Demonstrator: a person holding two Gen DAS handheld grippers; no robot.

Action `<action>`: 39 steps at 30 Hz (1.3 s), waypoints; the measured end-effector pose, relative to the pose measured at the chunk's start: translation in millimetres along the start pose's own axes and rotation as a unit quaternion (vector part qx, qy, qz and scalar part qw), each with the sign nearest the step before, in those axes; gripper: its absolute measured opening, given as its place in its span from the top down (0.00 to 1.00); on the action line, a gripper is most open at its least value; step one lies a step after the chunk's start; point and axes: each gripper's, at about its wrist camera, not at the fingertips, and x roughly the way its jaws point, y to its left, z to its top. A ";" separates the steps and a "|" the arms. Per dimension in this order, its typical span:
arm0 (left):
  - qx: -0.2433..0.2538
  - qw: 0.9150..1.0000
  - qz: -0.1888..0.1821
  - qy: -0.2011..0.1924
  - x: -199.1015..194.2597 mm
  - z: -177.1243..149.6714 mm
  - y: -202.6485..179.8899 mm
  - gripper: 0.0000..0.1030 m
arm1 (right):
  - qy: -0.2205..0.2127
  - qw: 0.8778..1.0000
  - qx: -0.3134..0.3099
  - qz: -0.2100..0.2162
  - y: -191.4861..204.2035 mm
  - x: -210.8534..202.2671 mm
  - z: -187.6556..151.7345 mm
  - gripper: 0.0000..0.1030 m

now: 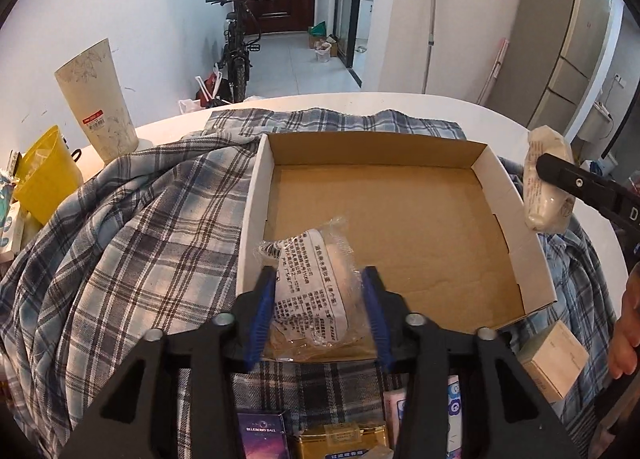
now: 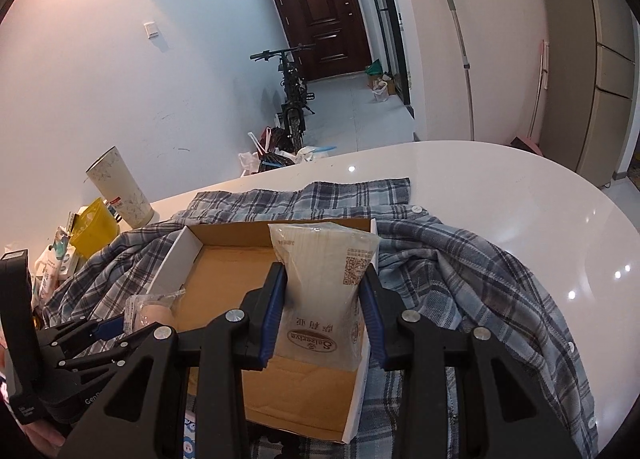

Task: Organize objects
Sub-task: 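Carry the clear bag into the cardboard box and open the left gripper, then lower the white paper pouch into the box and open the right gripper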

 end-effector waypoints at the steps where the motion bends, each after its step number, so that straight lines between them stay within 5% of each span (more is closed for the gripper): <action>1: 0.002 1.000 -0.004 -0.006 -1.8 -0.1 -0.7 0.36 | -0.001 1.000 -0.002 -0.001 0.3 -0.4 -0.3 0.65; 9: 0.023 0.993 0.028 -0.112 -40.2 0.2 -11.3 0.15 | -0.005 1.000 -0.017 -0.009 2.6 -7.3 2.1 0.65; 13: 0.023 0.995 0.058 -0.081 -27.3 3.0 -8.4 0.11 | 0.030 0.998 -0.053 -0.021 12.4 3.7 -2.1 0.64; 15: 0.003 0.998 0.065 -0.026 -6.7 3.4 -2.5 0.11 | 0.044 0.997 -0.064 -0.025 16.9 10.9 -5.7 0.64; 19: -0.049 0.998 -0.003 0.033 14.2 -0.2 10.9 0.11 | 0.062 0.995 -0.071 -0.019 20.4 18.6 -9.7 0.64; 34: -0.058 0.997 -0.035 0.033 0.4 -1.9 3.9 0.11 | 0.097 0.992 -0.080 -0.034 13.7 34.7 -13.5 0.62; 39: -0.055 0.998 -0.030 0.028 -0.9 -0.2 4.6 0.11 | 0.089 0.992 -0.075 -0.039 12.3 33.8 -12.7 0.43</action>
